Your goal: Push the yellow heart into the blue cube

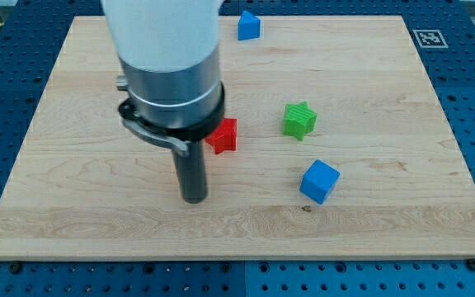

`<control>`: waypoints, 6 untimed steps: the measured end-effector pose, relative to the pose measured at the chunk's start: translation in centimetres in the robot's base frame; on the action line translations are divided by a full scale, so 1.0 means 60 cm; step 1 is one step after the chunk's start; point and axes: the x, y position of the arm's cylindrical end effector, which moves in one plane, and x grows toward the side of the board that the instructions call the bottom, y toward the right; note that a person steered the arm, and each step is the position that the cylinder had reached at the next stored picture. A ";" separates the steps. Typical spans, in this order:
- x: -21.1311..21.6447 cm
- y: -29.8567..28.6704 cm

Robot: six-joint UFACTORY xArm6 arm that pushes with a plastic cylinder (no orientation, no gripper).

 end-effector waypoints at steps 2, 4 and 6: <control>-0.061 -0.060; -0.061 0.056; -0.058 0.151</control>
